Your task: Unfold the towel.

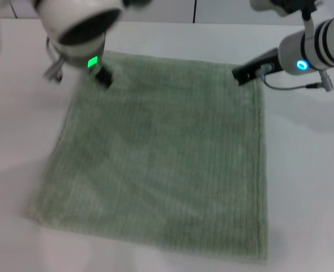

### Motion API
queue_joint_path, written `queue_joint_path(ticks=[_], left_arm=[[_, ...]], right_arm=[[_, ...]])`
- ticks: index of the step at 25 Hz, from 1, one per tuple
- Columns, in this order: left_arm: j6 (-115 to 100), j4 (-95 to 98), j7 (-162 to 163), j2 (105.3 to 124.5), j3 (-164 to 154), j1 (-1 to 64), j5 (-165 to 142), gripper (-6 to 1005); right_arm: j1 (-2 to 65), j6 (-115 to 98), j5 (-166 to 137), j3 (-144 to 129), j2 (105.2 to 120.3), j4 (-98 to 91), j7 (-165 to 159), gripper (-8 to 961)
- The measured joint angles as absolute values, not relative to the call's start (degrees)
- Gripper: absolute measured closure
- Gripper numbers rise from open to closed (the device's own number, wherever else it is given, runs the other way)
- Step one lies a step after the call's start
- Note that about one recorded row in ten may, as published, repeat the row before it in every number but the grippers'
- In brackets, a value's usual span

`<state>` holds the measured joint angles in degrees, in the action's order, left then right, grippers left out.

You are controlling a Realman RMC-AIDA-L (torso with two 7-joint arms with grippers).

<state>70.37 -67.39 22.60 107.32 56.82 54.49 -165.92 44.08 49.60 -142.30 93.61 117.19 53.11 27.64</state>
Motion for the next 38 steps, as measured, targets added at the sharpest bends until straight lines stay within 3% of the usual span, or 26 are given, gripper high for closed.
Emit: queue_joint_path(ticks=[2,4,6,7,8,10,12,19,20,24,25,28,32,38], left_arm=[[56.1,-66.0,20.6,105.3,59.8,53.2,-165.9,174],[50.7,-65.8,18.6,105.08,62.1,51.9,-165.9,174],[38.7,-65.5,11.1,106.4,70.5,47.6,-165.8,175],[26.5,-66.3,-1.1,111.39,82.8,42.2,-165.7,175],[26.5,-66.3,-1.1,111.39,82.8,42.2,-165.7,175],[14.8,-68.3,-15.6,117.14,94.5,36.6,-165.4,175],[2.2,-69.5,-29.0,118.69,102.7,30.9,-164.3,175],[-26.3,-57.5,-26.6,118.72,98.6,23.6,-159.8,176],[-32.9,-52.6,-23.4,118.53,96.4,22.5,-157.8,176],[-41.2,-44.1,-19.1,118.56,94.5,22.0,-156.1,177],[-44.3,-40.4,-17.1,118.66,93.8,22.0,-155.5,177],[-46.6,-37.1,-14.2,118.68,92.9,22.0,-154.9,177],[-50.0,-32.4,-9.8,118.73,91.6,21.8,-154.6,177],[-54.4,-28.7,-8.5,118.71,88.2,21.5,-154.7,177]], right_arm=[[41.4,48.7,-142.8,93.7,117.43,59.6,27.7,882],[40.5,48.3,-143.2,93.7,117.62,61.5,27.7,880],[38.3,46.7,-144.1,93.6,118.25,65.7,28.4,879],[35.5,44.5,-144.0,93.0,118.82,70.7,30.1,878],[35.5,44.5,-144.0,93.0,118.82,70.7,30.1,877],[33.7,42.6,-143.3,92.0,119.0,74.4,31.1,876],[31.4,38.9,-142.8,89.8,118.95,79.0,31.4,874],[21.8,21.2,-139.6,83.8,118.96,86.1,35.4,869],[16.9,11.0,-138.8,80.9,119.02,88.0,38.3,868],[11.0,-8.8,-138.7,74.2,118.95,87.0,41.4,865],[8.4,-24.2,-138.8,70.6,118.95,83.3,40.0,864],[7.4,-38.6,-139.0,67.5,118.99,77.2,35.3,861],[11.8,-79.0,-142.2,61.9,119.19,50.6,19.8,858],[16.2,-97.4,-141.2,60.3,119.35,33.5,16.0,854]])
